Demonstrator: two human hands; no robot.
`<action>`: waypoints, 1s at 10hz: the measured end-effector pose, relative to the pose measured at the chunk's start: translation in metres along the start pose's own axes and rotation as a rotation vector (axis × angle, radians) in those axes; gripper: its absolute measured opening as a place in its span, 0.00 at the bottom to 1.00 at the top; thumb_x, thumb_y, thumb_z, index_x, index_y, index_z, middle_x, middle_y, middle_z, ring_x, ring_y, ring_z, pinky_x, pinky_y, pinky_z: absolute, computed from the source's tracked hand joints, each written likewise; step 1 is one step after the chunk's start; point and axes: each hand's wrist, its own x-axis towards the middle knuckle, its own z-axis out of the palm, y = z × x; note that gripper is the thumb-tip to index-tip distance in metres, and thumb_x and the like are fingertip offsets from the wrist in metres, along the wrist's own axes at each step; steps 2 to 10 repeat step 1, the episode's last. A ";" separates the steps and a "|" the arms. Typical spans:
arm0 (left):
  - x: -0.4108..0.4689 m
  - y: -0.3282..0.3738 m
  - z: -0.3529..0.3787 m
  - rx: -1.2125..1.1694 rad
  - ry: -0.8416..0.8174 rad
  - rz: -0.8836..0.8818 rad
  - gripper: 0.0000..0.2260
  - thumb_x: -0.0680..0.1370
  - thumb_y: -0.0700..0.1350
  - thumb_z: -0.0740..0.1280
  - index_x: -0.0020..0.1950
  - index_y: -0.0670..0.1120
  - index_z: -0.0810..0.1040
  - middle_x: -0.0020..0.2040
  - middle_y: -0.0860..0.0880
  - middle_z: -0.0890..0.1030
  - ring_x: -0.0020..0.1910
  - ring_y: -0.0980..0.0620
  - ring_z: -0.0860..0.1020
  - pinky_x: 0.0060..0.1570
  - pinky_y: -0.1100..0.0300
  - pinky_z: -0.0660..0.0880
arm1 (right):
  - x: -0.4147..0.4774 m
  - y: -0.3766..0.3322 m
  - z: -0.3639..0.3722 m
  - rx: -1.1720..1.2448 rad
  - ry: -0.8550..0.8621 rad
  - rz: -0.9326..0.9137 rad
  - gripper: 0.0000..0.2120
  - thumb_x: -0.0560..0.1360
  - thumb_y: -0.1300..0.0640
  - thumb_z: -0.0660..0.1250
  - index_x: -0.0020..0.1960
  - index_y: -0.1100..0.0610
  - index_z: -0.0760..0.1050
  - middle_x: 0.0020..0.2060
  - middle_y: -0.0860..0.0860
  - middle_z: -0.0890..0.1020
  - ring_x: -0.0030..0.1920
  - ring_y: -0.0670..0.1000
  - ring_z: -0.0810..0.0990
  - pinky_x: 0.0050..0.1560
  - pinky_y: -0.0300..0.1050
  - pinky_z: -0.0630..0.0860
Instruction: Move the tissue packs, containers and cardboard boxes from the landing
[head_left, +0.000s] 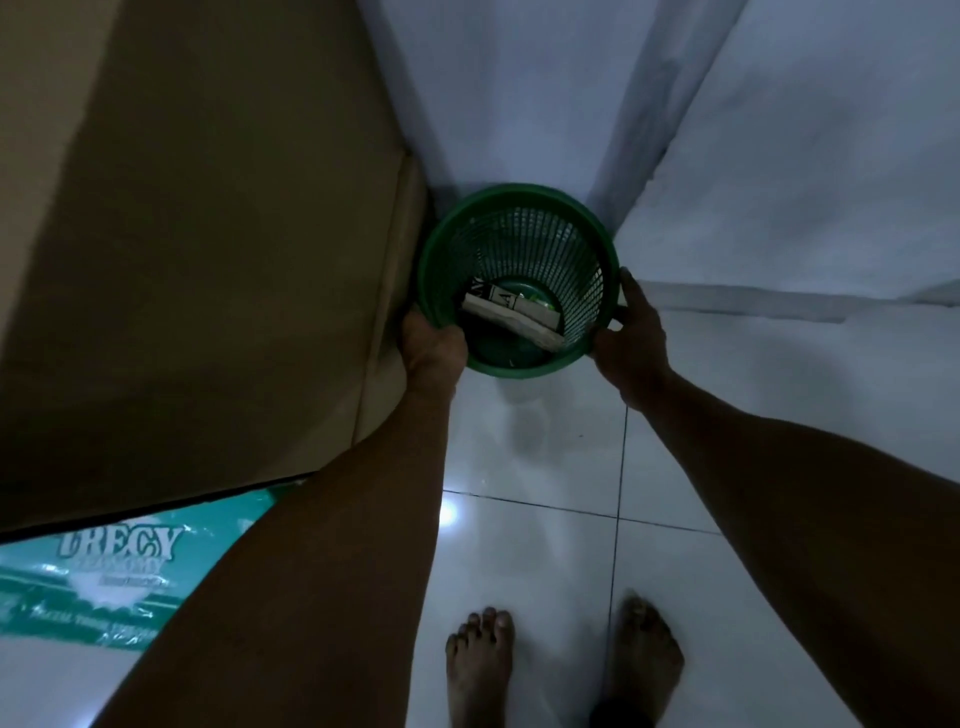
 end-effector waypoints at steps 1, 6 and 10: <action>-0.006 0.003 -0.001 0.165 0.037 -0.005 0.19 0.78 0.31 0.59 0.68 0.36 0.72 0.63 0.38 0.77 0.63 0.42 0.75 0.61 0.59 0.72 | -0.006 -0.014 -0.005 -0.036 0.021 0.012 0.37 0.76 0.64 0.67 0.79 0.51 0.54 0.72 0.55 0.70 0.71 0.56 0.69 0.66 0.60 0.73; -0.006 0.003 -0.001 0.165 0.037 -0.005 0.19 0.78 0.31 0.59 0.68 0.36 0.72 0.63 0.38 0.77 0.63 0.42 0.75 0.61 0.59 0.72 | -0.006 -0.014 -0.005 -0.036 0.021 0.012 0.37 0.76 0.64 0.67 0.79 0.51 0.54 0.72 0.55 0.70 0.71 0.56 0.69 0.66 0.60 0.73; -0.006 0.003 -0.001 0.165 0.037 -0.005 0.19 0.78 0.31 0.59 0.68 0.36 0.72 0.63 0.38 0.77 0.63 0.42 0.75 0.61 0.59 0.72 | -0.006 -0.014 -0.005 -0.036 0.021 0.012 0.37 0.76 0.64 0.67 0.79 0.51 0.54 0.72 0.55 0.70 0.71 0.56 0.69 0.66 0.60 0.73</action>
